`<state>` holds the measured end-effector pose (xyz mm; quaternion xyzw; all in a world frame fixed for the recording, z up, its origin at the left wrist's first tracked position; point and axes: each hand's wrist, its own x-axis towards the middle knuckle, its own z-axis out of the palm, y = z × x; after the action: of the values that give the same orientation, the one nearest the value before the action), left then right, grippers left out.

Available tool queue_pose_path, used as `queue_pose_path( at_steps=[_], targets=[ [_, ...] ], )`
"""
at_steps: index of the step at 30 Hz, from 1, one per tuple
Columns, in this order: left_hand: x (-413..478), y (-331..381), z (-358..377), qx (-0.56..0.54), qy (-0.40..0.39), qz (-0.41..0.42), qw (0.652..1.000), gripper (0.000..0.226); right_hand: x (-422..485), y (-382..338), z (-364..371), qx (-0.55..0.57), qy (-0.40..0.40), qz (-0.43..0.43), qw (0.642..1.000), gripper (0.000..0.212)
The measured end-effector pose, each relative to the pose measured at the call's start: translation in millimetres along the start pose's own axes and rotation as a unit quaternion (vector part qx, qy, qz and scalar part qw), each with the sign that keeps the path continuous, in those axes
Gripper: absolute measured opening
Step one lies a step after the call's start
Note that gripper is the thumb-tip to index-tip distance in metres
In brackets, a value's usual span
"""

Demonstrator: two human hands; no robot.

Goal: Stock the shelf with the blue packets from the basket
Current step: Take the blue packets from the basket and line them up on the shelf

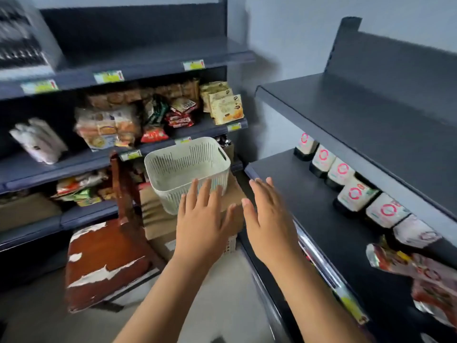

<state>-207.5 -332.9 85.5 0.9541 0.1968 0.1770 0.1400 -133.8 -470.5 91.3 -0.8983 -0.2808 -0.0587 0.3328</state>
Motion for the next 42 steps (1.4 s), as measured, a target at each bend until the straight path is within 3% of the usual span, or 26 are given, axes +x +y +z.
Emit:
queue_pose_path(
  at_steps=[5,14,16,21,28,32,36,39,42],
  targets=[
    [34.9,-69.7,13.9,0.016,-0.032,-0.061,0.998,0.061,51.2,-26.0,62.9,0.020,-0.054,-0.019,0.998,0.049],
    [142.8,-162.4,68.2,-0.004,-0.062,-0.151,0.987,0.071,187.6,-6.8,167.3,0.057,-0.145,-0.009,0.988,0.051],
    [174.8,-181.9,80.7,-0.016,-0.063,-0.179,0.982,0.071,227.6,5.4,190.6,0.062,-0.164,0.009,0.985,0.046],
    [245.4,-227.0,107.9,-0.079,-0.075,-0.280,0.954,0.043,311.0,30.0,241.0,0.057,-0.235,0.077,0.967,0.045],
    [303.6,-282.8,160.5,-0.118,-0.140,-0.357,0.916,0.038,363.7,61.0,314.1,0.014,-0.321,0.167,0.932,0.044],
    [314.1,-308.9,207.3,-0.111,-0.220,-0.384,0.890,0.042,372.2,82.8,366.6,-0.015,-0.393,0.208,0.895,0.033],
    [314.6,-334.2,259.6,-0.078,-0.314,-0.387,0.864,0.040,366.1,100.0,434.7,-0.084,-0.491,0.196,0.844,0.026],
    [310.7,-351.4,291.0,-0.022,-0.384,-0.373,0.844,0.032,360.7,98.1,478.2,-0.148,-0.542,0.172,0.809,0.035],
    [308.2,-364.2,314.4,0.030,-0.438,-0.371,0.818,0.046,365.3,90.1,509.1,-0.211,-0.612,0.110,0.754,0.047]
  ],
)
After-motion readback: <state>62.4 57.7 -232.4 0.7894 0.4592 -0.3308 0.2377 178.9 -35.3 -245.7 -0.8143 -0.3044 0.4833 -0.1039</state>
